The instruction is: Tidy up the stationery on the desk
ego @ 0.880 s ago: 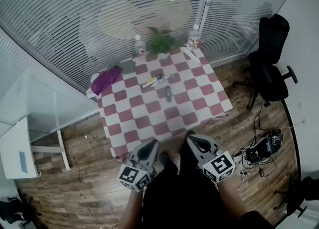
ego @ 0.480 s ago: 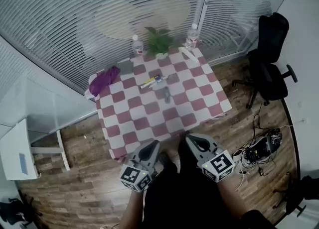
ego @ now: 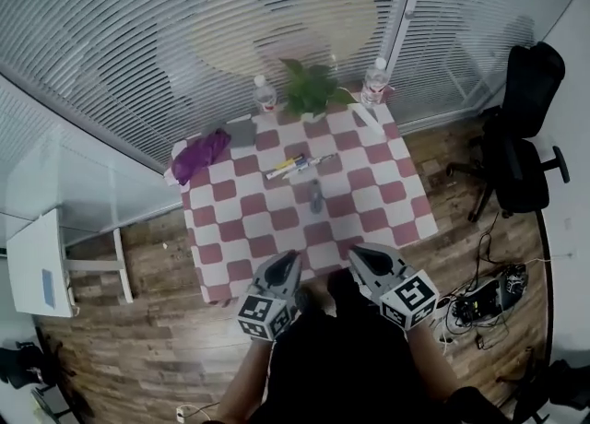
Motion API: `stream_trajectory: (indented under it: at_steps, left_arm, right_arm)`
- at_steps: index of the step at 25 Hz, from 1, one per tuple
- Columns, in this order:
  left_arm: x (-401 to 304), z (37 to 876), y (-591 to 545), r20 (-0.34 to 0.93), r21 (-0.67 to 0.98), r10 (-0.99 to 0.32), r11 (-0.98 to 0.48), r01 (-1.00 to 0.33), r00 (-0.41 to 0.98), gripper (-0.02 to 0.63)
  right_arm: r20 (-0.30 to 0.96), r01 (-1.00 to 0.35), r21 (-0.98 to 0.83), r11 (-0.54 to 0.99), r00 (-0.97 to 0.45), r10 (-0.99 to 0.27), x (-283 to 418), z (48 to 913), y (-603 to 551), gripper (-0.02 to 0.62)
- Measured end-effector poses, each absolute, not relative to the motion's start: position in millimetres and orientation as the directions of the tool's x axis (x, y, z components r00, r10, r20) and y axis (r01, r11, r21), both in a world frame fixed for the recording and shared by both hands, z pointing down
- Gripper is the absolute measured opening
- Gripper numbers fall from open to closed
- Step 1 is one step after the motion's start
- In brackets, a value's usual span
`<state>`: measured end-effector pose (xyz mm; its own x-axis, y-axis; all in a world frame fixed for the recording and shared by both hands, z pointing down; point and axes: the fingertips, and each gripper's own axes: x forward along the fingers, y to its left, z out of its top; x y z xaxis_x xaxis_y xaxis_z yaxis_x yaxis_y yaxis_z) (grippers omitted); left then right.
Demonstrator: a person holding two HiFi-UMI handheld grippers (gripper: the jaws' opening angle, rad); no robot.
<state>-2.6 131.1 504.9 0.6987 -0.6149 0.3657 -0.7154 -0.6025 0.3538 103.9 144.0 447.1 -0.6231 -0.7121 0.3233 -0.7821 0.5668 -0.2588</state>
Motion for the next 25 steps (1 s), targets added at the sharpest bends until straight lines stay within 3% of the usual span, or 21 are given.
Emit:
stream_trajectory:
  at_steps: [8, 11, 21, 25]
  left_arm:
    - [58.5, 583.6, 42.5, 0.537, 0.238, -0.638, -0.513, -0.825, 0.551, 0.049]
    - [67.7, 624.8, 25.8, 0.627, 0.216, -0.600, -0.479, -0.851, 0.497, 0.177]
    - [75.1, 714.5, -2.9, 0.810, 0.096, -0.483, -0.452, -0.887, 0.333, 0.192]
    - [76.3, 723.5, -2.0, 0.823, 0.075, -0.475, -0.450, -0.890, 0.310, 0.184]
  right_arm:
    - [0.315, -0.744, -0.273, 0.610, -0.668, -0.674, 157.1, 453.9, 68.0, 0.021]
    - [0.335, -0.732, -0.287, 0.618, -0.681, -0.651, 169.2, 464.6, 56.5, 0.021]
    - [0.384, -0.708, -0.323, 0.628, -0.705, -0.597, 170.6, 474.5, 47.1, 0.021]
    - [0.396, -0.709, -0.333, 0.622, -0.704, -0.590, 172.0, 478.5, 42.0, 0.021]
